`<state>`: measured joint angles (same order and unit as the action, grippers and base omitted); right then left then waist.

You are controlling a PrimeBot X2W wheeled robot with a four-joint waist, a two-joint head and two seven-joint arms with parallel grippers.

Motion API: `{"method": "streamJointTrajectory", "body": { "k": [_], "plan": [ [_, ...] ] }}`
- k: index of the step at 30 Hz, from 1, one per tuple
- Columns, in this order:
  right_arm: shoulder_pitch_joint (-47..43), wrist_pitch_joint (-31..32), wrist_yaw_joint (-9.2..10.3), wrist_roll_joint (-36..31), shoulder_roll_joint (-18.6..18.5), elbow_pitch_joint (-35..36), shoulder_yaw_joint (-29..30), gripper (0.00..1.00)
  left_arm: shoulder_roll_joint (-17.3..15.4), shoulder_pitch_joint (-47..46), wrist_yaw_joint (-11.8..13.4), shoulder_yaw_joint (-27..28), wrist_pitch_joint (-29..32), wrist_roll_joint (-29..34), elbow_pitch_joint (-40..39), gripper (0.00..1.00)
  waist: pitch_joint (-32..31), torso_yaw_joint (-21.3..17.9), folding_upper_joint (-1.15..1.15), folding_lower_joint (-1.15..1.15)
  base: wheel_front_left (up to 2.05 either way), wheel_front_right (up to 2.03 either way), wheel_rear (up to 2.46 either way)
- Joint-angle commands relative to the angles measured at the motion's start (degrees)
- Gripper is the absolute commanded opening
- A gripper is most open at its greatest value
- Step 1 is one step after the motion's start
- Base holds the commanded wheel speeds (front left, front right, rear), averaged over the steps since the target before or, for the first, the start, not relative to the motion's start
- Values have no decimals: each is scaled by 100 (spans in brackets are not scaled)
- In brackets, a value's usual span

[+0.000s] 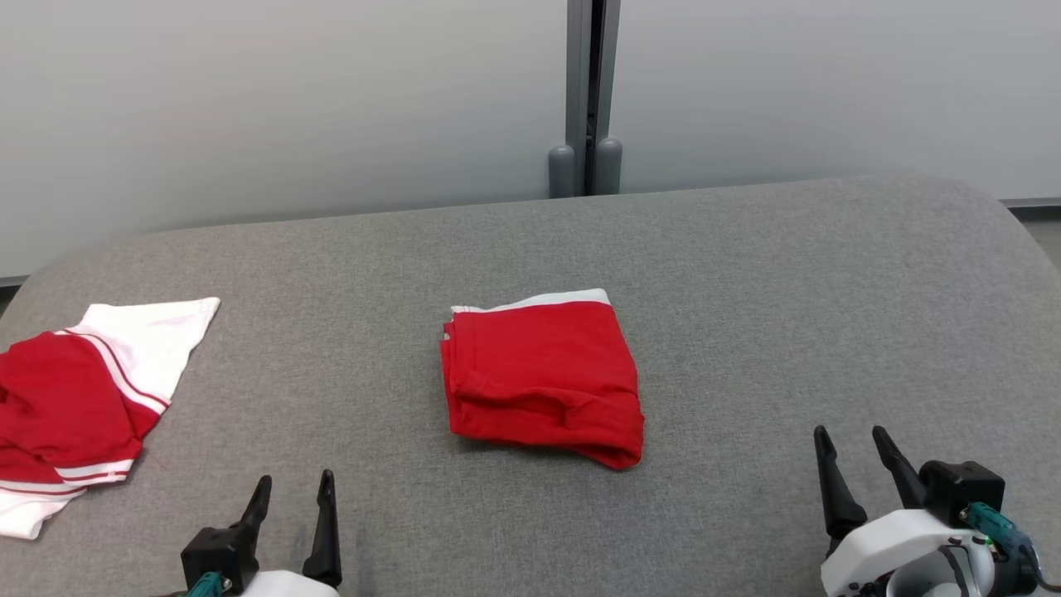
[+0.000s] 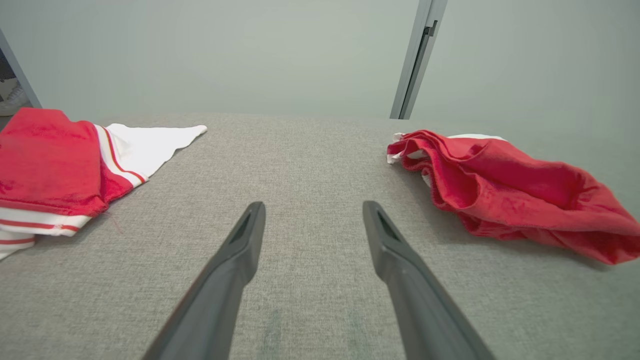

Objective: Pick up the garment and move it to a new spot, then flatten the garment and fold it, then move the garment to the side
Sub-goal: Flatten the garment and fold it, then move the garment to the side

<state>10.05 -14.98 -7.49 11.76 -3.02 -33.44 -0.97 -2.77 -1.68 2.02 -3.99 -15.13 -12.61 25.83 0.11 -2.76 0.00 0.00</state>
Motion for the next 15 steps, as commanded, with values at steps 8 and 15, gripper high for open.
{"method": "streamJointTrajectory", "body": {
  "k": [8, 15],
  "plan": [
    [-85, -27, 0, 56, -6, 84, -97, 100, -24, 116, -17, 37, 0, 31, -73, 100, -41, 54, 0, 0, 0, 0, 0],
    [18, -27, 0, 73, -6, 107, -201, 100, -25, 25, -12, -89, 0, -37, -131, 100, 122, 213, 0, 0, 0, 0, 0]
  ]
}}
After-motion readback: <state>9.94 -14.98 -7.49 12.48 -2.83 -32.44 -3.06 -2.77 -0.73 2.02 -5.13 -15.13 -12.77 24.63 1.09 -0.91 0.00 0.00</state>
